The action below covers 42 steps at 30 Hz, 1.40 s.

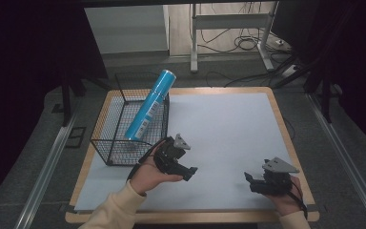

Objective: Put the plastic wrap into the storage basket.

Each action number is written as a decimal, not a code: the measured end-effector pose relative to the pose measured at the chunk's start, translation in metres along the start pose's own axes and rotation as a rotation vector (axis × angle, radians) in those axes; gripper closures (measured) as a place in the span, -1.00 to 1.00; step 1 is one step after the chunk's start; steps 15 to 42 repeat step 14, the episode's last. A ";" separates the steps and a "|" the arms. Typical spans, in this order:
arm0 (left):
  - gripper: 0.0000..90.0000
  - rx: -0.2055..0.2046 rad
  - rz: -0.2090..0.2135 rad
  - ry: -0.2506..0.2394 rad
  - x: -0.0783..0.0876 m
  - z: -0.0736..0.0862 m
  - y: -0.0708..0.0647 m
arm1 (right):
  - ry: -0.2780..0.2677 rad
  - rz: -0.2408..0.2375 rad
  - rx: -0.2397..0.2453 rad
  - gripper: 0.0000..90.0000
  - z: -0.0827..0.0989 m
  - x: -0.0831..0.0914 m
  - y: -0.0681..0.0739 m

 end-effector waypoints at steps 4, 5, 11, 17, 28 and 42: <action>-0.62 0.008 -0.012 0.008 -0.007 0.012 -0.001 | 0.001 0.000 -0.002 -0.70 0.000 0.000 0.000; -0.62 0.000 -0.016 0.015 -0.007 0.014 -0.001 | -0.001 -0.001 -0.003 -0.70 0.000 0.000 0.000; -0.62 0.021 -0.007 -0.001 -0.004 0.016 0.002 | -0.008 -0.001 0.000 -0.70 -0.002 0.001 0.000; -0.62 0.028 -0.005 -0.003 -0.005 0.017 0.003 | -0.008 -0.001 -0.003 -0.71 -0.002 0.001 0.000; -0.62 0.028 -0.005 -0.003 -0.005 0.017 0.003 | -0.008 -0.001 -0.003 -0.71 -0.002 0.001 0.000; -0.62 0.028 -0.005 -0.003 -0.005 0.017 0.003 | -0.008 -0.001 -0.003 -0.71 -0.002 0.001 0.000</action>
Point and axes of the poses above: each handheld gripper's, and its own axes: x roughly backward along the jaws, z roughly out of its underside, y roughly to its left, the point moved 10 cm from there along -x, roughly forward along the jaws, and after that the axes turned 1 degree about y, right-handed, at the moved point
